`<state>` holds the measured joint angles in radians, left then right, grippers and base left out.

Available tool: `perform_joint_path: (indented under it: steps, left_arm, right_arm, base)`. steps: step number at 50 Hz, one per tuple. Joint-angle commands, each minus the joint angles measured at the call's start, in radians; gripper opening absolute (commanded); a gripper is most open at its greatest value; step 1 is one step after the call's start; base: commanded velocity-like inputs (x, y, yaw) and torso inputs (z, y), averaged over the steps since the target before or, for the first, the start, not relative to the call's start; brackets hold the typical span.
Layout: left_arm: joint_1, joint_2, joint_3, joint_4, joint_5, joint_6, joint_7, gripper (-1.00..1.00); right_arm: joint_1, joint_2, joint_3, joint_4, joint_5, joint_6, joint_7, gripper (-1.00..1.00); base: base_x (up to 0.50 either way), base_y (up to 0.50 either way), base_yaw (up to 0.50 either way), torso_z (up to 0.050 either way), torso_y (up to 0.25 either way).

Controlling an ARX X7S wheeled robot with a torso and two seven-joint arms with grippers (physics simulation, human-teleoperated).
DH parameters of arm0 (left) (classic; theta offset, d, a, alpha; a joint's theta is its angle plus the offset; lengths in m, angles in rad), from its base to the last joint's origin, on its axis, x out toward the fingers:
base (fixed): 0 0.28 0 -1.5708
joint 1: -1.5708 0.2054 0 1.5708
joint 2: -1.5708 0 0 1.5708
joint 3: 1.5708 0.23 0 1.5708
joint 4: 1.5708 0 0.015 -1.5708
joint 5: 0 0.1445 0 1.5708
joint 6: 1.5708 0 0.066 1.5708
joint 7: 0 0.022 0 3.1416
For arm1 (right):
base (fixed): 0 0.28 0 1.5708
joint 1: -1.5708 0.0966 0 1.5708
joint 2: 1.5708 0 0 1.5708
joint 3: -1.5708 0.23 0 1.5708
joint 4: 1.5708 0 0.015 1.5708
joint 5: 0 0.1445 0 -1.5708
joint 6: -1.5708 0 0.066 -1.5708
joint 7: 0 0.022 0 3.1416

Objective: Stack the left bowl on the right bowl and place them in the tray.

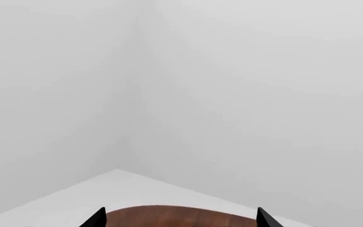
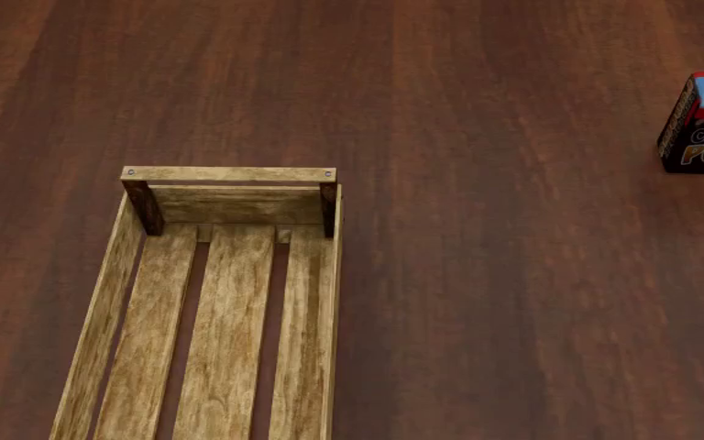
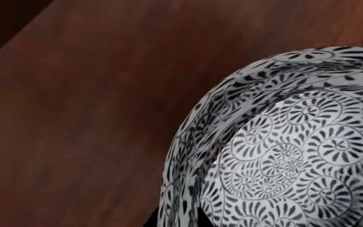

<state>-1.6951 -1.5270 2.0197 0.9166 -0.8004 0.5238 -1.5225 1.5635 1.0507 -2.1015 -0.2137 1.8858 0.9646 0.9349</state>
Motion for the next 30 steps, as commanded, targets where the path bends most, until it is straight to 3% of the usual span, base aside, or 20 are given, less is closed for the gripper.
perform_joint_path:
  steps: [1, 15, 30]
  left_arm:
    - [0.013, 0.013, 0.0, -0.013, 0.006, 0.01, -0.007, 1.0]
    - [0.024, 0.005, -0.006, -0.012, 0.012, 0.018, -0.007, 1.0]
    - [0.025, -0.014, -0.019, 0.004, 0.012, 0.015, -0.003, 1.0]
  right_arm:
    - [-0.039, -0.011, -0.005, 0.022, 0.01, -0.024, -0.012, -1.0]
    - [0.023, 0.035, 0.0, -0.032, 0.052, 0.02, 0.054, -1.0]
    - [0.296, 0.003, 0.034, -0.088, 0.173, 0.259, 0.168, -1.0]
  base:
    - [0.0, 0.0, 0.0, 0.0, 0.0]
    - [0.0, 0.0, 0.0, 0.0, 0.0]
    - [0.0, 0.0, 0.0, 0.0, 0.0]
